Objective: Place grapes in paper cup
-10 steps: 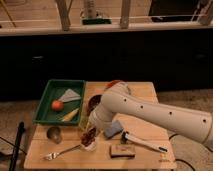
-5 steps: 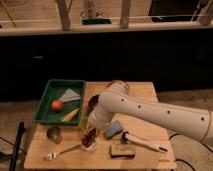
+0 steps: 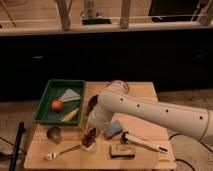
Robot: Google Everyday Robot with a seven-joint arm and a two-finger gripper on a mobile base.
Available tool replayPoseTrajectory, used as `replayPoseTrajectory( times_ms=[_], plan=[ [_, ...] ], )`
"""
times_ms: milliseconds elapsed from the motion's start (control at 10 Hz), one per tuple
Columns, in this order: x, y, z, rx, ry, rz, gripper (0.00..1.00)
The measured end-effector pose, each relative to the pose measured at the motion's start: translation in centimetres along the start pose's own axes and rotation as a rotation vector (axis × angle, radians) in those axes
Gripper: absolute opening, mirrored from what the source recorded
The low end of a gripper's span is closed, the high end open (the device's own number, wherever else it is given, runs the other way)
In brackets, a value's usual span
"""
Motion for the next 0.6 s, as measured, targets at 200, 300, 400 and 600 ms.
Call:
replayPoseTrajectory(
  times_ms=[200,300,400,600],
  plan=[
    [0.16,0.09,0.0,-0.001,-0.003,0.0,0.8],
    [0.23,0.08,0.02,-0.003,-0.005,0.001,0.8],
    [0.28,0.07,0.04,-0.005,-0.006,0.0,0.8],
    [0.42,0.17,0.0,-0.007,-0.007,0.004,0.8]
  ],
)
